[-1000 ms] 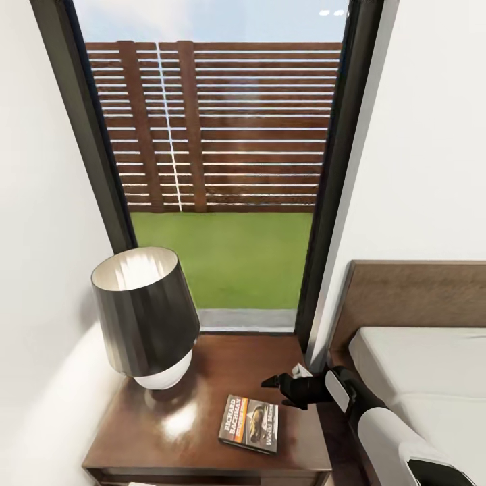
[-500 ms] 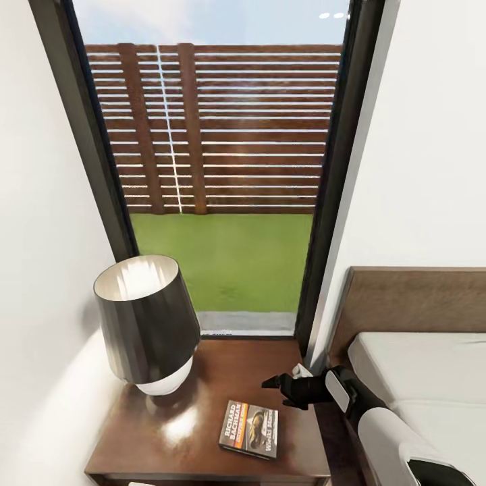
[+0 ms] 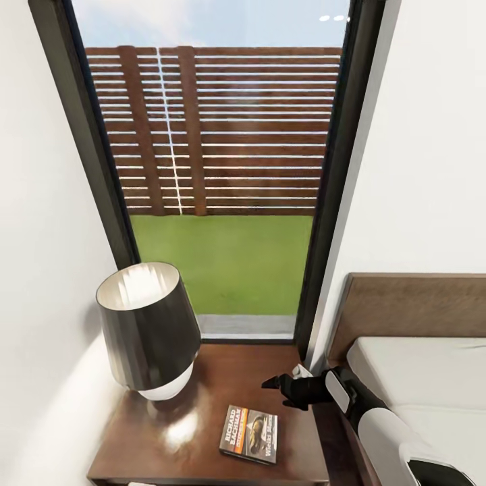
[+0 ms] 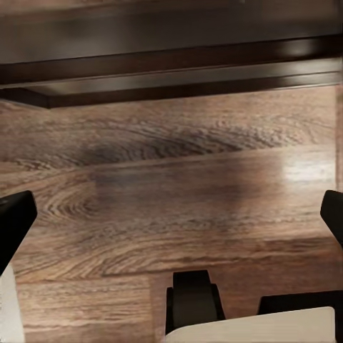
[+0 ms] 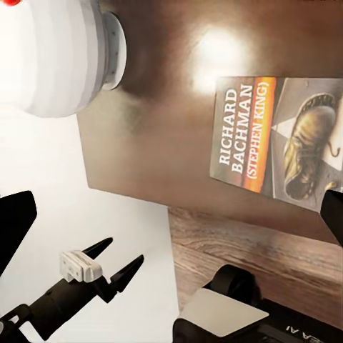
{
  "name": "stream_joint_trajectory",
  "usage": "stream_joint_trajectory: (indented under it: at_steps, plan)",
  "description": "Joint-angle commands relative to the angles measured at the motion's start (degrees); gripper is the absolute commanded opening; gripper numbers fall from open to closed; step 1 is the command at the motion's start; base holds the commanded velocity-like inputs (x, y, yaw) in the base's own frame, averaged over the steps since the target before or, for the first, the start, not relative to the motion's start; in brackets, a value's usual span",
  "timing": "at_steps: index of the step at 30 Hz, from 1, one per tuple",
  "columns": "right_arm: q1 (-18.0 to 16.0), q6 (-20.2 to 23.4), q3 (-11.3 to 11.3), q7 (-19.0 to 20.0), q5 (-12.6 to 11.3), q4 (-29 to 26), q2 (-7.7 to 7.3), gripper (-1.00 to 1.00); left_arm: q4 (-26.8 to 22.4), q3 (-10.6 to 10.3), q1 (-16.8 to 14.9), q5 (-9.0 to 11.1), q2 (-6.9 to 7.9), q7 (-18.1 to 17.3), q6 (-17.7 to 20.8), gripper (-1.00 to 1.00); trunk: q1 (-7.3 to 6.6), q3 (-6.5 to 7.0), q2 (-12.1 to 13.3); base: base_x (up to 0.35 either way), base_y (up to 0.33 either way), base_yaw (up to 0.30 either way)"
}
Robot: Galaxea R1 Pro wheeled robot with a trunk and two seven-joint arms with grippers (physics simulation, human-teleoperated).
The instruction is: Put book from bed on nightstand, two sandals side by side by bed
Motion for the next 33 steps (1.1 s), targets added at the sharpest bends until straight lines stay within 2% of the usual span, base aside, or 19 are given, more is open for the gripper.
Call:
stream_joint_trajectory:
  at_steps: [1, 21, 27, 33]
  plan:
    - [-0.02, 0.36, -0.39, 0.06, 0.16, -0.05, 0.05, 1.0, -0.06, -0.45, -0.02, 0.6, 0.03, -0.16, 0.13, 1.0, -0.23, 0.13, 0.39, 0.0, 0.0, 0.0]
    - [0.42, -4.68, -0.49, -0.08, 0.36, 0.26, -0.1, 1.0, 0.02, -0.43, -0.02, 0.6, 0.16, -0.11, -0.98, 1.0, -4.62, 3.72, 8.41, 0.0, 0.0, 0.0]
    - [0.88, -7.24, -0.54, -0.11, 0.43, 0.72, -0.35, 1.0, 0.2, -0.43, 0.04, 0.55, 0.55, -0.12, -3.38, 1.0, -5.94, 4.8, 10.82, 0.0, 0.0, 0.0]
    - [2.81, -10.74, -0.57, -0.17, 0.35, 0.89, -0.64, 1.0, 0.39, -0.44, 0.75, 0.56, 0.97, -0.12, -4.77, 1.0, -7.26, 5.88, 13.23, 0.0, 0.0, 0.0]
